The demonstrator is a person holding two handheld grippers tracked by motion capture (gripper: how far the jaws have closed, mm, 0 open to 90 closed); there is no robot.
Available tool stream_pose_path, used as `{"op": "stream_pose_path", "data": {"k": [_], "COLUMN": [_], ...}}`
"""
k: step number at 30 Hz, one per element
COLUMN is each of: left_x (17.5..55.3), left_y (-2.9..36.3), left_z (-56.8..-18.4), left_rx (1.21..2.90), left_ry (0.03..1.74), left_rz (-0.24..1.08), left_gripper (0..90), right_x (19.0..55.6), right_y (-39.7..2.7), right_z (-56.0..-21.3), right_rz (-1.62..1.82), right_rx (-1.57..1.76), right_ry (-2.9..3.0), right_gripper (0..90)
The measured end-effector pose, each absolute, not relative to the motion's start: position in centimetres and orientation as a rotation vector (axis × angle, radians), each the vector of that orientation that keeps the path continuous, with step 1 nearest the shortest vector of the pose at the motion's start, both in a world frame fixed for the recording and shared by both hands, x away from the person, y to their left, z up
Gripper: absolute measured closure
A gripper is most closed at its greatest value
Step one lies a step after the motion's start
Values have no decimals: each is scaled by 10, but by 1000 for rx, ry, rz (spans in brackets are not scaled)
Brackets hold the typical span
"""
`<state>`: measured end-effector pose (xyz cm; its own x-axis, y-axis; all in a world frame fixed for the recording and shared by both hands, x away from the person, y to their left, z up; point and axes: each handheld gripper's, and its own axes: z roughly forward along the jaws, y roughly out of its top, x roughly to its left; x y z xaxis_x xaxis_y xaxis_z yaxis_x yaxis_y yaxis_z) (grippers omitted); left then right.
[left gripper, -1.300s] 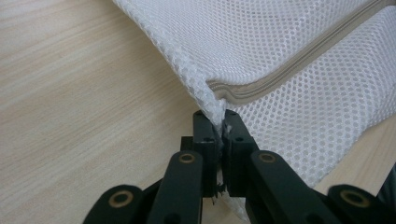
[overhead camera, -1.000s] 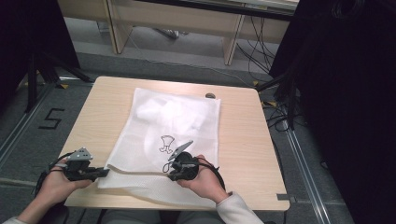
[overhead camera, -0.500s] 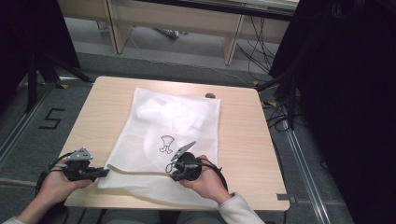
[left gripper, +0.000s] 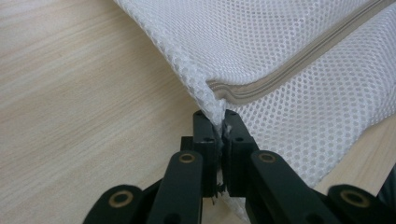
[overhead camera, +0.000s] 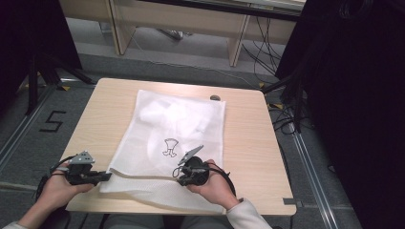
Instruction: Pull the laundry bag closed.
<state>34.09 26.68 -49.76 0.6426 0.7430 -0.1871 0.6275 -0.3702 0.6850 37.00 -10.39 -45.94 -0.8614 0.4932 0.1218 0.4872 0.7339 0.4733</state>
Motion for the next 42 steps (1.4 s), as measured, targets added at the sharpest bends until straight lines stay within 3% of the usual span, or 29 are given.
{"op": "stream_pose_path", "data": {"k": [42], "left_x": [341], "left_y": [266], "left_z": [-499], "left_rx": [2093], "left_ry": [1065], "left_rz": [208], "left_gripper": [855], "right_x": [367], "right_y": [-119], "right_z": [-458], "right_rz": [783], "right_rx": [846], "right_ry": [2911], "right_gripper": [823]}}
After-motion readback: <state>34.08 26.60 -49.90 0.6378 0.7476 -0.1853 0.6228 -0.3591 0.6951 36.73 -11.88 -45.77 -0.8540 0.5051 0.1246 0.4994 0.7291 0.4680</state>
